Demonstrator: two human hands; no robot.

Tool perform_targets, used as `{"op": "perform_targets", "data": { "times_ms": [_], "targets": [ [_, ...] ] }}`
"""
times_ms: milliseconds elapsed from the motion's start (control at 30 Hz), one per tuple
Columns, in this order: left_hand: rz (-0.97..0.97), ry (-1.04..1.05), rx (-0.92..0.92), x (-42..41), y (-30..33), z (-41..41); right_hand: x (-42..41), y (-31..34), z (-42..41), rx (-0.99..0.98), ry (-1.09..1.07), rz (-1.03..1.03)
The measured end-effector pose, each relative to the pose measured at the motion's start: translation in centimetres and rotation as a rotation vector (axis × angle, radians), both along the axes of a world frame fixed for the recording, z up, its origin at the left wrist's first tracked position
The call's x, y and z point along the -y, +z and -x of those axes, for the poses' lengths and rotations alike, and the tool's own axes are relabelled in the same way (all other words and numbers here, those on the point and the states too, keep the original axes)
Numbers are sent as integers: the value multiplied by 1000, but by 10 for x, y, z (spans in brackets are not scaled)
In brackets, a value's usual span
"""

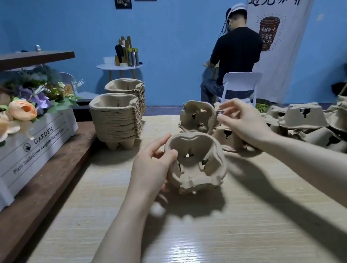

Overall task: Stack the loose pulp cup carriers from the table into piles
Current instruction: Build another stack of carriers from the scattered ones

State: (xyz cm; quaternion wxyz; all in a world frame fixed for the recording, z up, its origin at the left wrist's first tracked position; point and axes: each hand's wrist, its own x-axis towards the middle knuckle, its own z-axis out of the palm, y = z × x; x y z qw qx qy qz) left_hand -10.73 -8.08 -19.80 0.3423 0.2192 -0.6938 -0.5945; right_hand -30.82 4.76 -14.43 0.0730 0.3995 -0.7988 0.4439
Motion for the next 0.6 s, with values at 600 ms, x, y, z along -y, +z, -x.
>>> {"op": "perform_targets", "data": {
  "times_ms": [600],
  "targets": [
    [62,14,15,-3,4,1,62,-3,43,-67,-234,-153]
  ]
}}
